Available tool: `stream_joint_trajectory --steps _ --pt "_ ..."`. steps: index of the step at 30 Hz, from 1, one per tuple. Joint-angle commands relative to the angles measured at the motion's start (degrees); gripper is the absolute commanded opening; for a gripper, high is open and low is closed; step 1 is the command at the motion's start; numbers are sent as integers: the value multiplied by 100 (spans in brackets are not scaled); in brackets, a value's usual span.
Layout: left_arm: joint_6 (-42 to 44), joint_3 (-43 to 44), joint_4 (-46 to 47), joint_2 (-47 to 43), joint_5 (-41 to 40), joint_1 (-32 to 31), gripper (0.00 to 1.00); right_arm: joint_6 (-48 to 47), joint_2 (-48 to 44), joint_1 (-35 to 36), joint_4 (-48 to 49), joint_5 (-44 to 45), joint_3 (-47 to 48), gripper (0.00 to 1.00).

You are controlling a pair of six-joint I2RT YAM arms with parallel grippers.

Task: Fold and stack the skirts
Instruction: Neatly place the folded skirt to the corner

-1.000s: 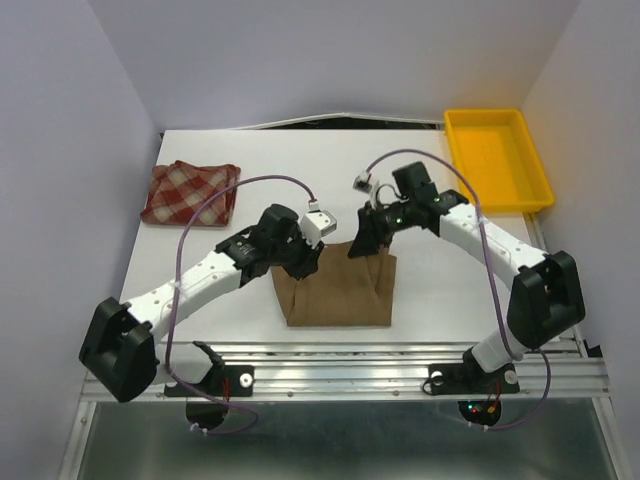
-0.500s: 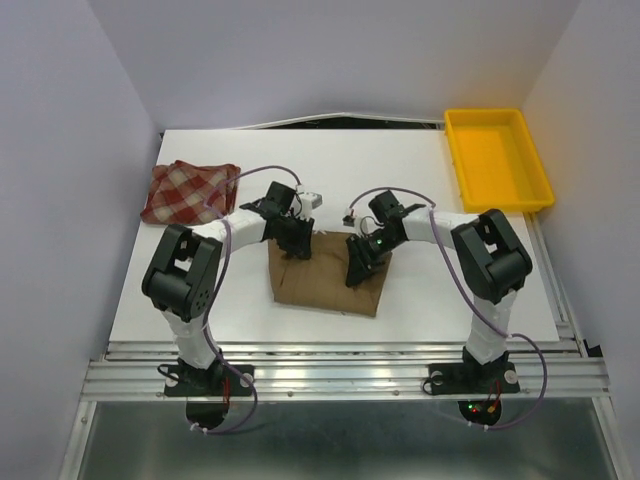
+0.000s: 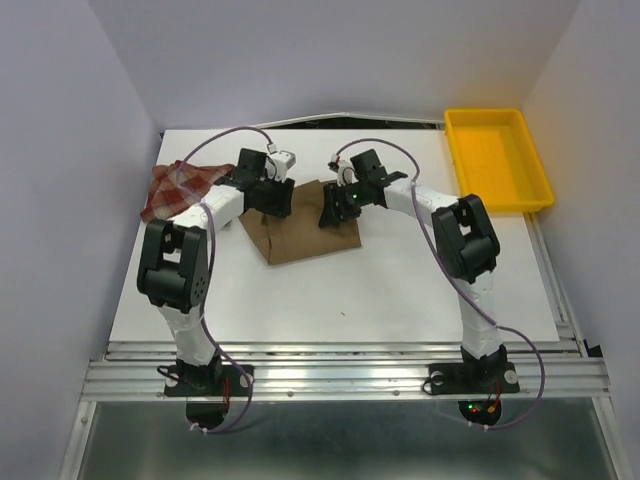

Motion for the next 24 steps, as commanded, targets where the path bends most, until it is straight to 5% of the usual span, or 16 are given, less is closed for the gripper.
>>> stream_joint_trajectory --steps 1,3,9,13,17,24 --pt "-66 241 25 -988 323 622 71 1448 -745 -39 1210 328 -471 65" --pt "-452 -205 191 -1552 710 879 85 1864 -1396 -39 1661 679 -895 78" --pt "-1569 -1771 720 -2765 1605 1179 87 2007 -2226 -91 1744 1533 -1855 91" --pt "-1737 -2352 160 -2654 1485 1179 89 2066 -2402 -302 1462 1999 -2285 100" --pt "-1990 -2414 -195 -2161 1369 1336 96 2682 -2279 -811 1373 1841 -2725 100" --pt "-2668 -3186 640 -2098 1923 1381 99 3210 -2297 -874 2865 1025 -4095 100"
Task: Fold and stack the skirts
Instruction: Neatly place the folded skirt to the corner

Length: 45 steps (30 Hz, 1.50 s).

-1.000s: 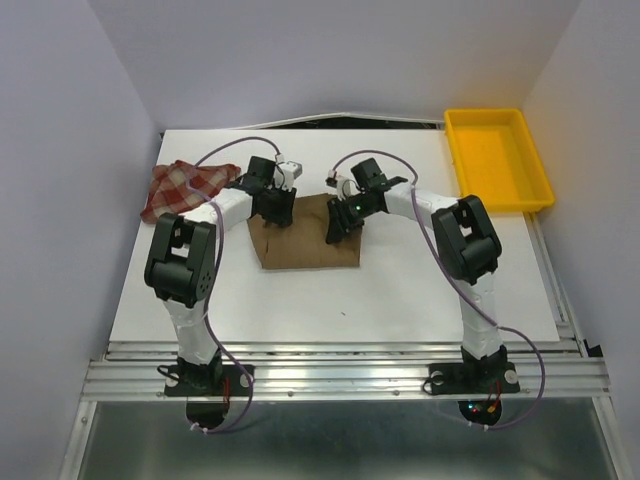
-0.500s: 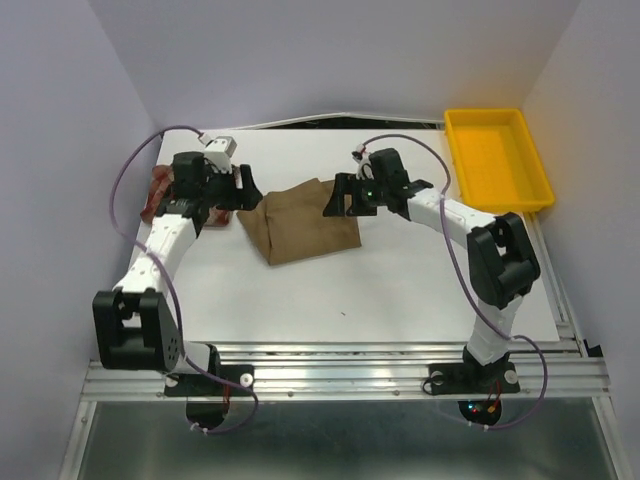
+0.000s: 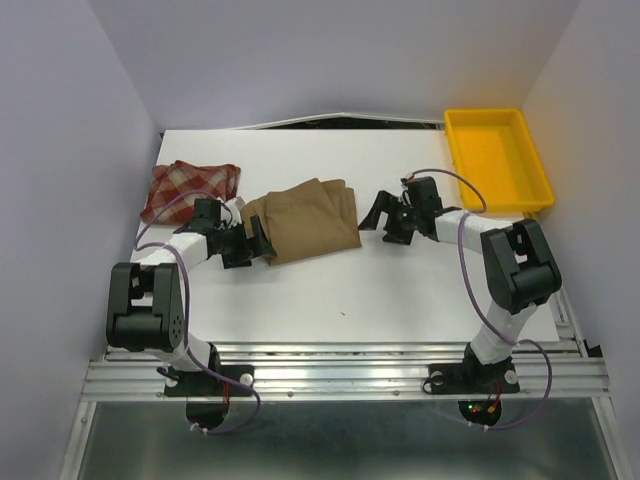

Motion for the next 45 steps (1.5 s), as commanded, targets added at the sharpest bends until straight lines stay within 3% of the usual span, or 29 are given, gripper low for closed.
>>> stream_joint_trajectory --steps 1,7,12,15,19,22,24,25,27,28,30,33,37,45 --pt "-515 -365 609 -214 490 -20 99 500 58 125 1574 -617 -603 100" --pt "-875 -674 1233 232 613 -20 99 896 663 186 2895 -1145 -1202 100" --pt "-1043 -437 1367 795 499 -20 92 984 1023 379 3143 -1224 -1194 98" --pt "-1087 -226 1402 1103 517 -20 86 1010 1156 511 3178 -1198 -1194 96" --pt "-1113 11 1454 1410 534 -20 70 1028 1349 616 3328 -1163 -1185 91" --pt "-1052 266 1420 1560 552 -38 53 984 1446 670 3328 -1049 -1001 78" --pt "-938 538 1289 1631 334 -116 35 905 1464 722 3275 -883 -843 64" --pt "-755 765 1061 1657 254 -169 30 862 1455 722 3214 -856 -790 55" --pt "-595 986 815 1719 122 -292 20 712 1446 793 3135 -751 -597 45" --pt "-447 1083 657 1728 -36 -414 12 633 1438 854 3074 -741 -526 33" --pt "-253 1390 489 1728 -212 -564 2 265 1534 916 2828 -750 -124 22" --pt "204 1996 15 1745 -843 -880 0 -692 1701 1065 1864 -777 657 1" --pt "775 2567 -469 1745 -1653 -1013 0 -1361 1745 1179 1369 -364 1292 1" --pt "1813 3465 -892 1710 -2901 -1119 0 -1415 2035 1285 1008 805 2418 1"
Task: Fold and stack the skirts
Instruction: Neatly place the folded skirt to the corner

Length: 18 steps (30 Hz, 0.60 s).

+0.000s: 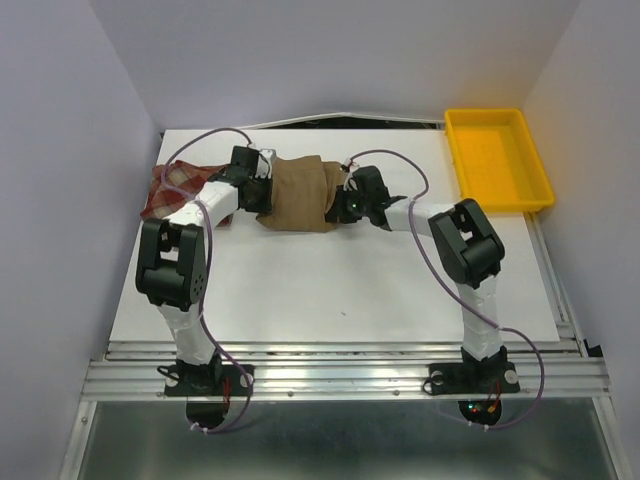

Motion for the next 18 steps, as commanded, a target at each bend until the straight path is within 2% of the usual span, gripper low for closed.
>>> stream_joint_trajectory --steps 1,10,18 --pt "775 465 -173 -176 -917 -37 0 -296 186 96 -192 777 665 1" --pt "1601 623 248 -563 -1867 -11 0 -411 607 350 -17 821 1973 1" --pt "2076 948 442 -668 -1719 358 0 -209 977 640 159 1023 2916 1"
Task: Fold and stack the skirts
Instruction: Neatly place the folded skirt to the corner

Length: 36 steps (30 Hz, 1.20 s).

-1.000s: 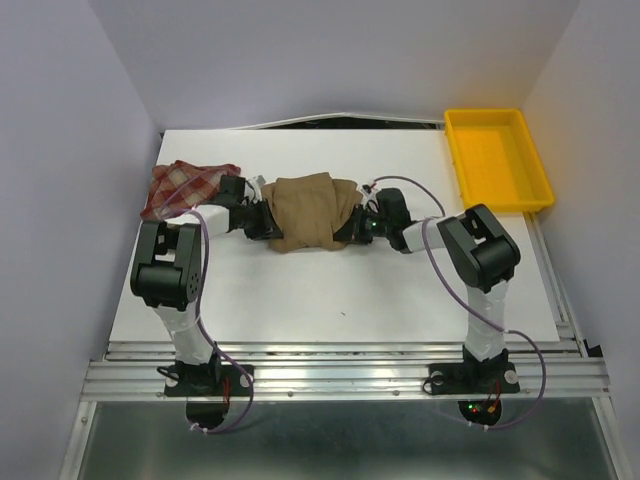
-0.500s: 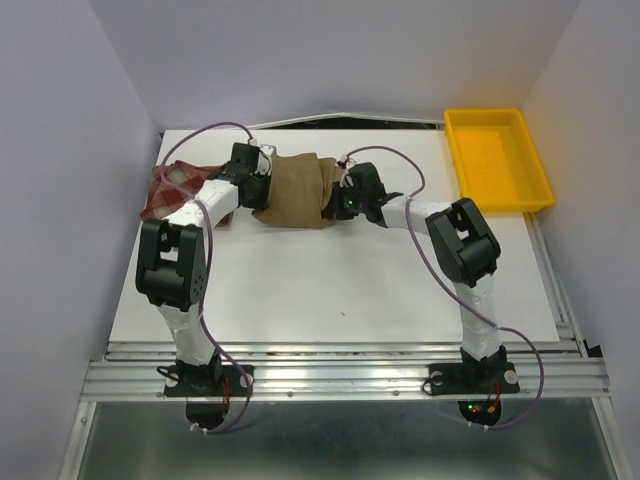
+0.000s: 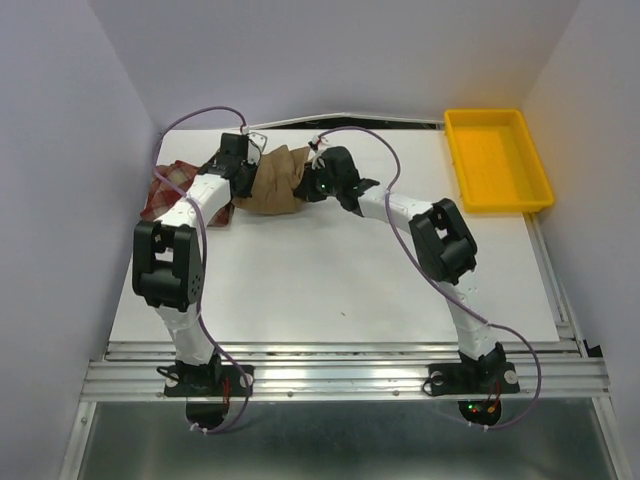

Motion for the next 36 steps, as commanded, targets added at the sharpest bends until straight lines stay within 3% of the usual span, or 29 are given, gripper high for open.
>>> stream_joint_trajectory --steps 1,20,27,36 --pt "550 354 525 -708 -92 168 0 71 16 118 550 367 647 1" --pt "1237 222 1634 -1289 -49 643 0 -412 551 523 955 808 2324 1" --pt "1290 257 2108 -1332 144 1047 0 -684 1060 637 1209 861 3090 1" --pt "1465 433 2460 -1447 417 1864 0 -1264 1755 1084 2246 1151 3934 1"
